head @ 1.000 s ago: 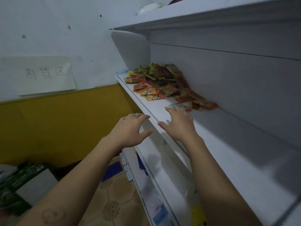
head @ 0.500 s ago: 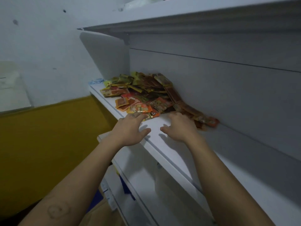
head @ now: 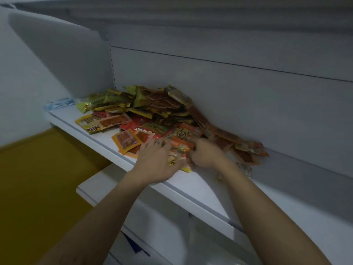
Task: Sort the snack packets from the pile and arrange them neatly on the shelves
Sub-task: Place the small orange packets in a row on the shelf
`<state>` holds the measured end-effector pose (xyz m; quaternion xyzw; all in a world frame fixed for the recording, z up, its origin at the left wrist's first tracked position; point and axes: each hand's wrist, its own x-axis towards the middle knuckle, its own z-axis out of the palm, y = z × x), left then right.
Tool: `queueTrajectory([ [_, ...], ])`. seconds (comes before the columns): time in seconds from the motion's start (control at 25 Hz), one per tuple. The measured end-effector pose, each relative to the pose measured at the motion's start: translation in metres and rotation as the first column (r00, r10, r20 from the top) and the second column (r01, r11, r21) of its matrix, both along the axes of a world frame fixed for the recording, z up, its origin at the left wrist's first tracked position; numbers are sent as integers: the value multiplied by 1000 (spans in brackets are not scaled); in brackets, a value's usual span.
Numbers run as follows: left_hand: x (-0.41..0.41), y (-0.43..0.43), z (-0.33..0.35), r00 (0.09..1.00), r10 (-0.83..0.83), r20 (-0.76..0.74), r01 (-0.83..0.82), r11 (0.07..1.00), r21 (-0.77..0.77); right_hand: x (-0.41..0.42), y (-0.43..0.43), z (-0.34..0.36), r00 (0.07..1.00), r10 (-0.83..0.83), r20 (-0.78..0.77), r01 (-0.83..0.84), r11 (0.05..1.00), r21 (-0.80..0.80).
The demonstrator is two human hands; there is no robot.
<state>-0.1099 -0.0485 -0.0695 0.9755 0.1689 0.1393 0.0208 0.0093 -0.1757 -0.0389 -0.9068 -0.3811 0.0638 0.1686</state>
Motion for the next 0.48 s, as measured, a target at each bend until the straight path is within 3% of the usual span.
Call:
queueTrajectory([
  [0.12,3,5,-2,986,-140,95,162,945,-284,6,1,-6,969,-155,-190,208,931,300],
  [0.2,9,7,-11,969,-136,208,215,880,-423,0,0,-15,956,-163,-245,261,852,453],
  [0.32,16,5,-25,974,-85,209,147,942,-301,-2,-2,-24,949,-109,-296,251,831,497],
  [0.48,19,6,-28,977,-40,208,107,941,-322,0,-5,-24,869,-77,-488,382,731,566],
])
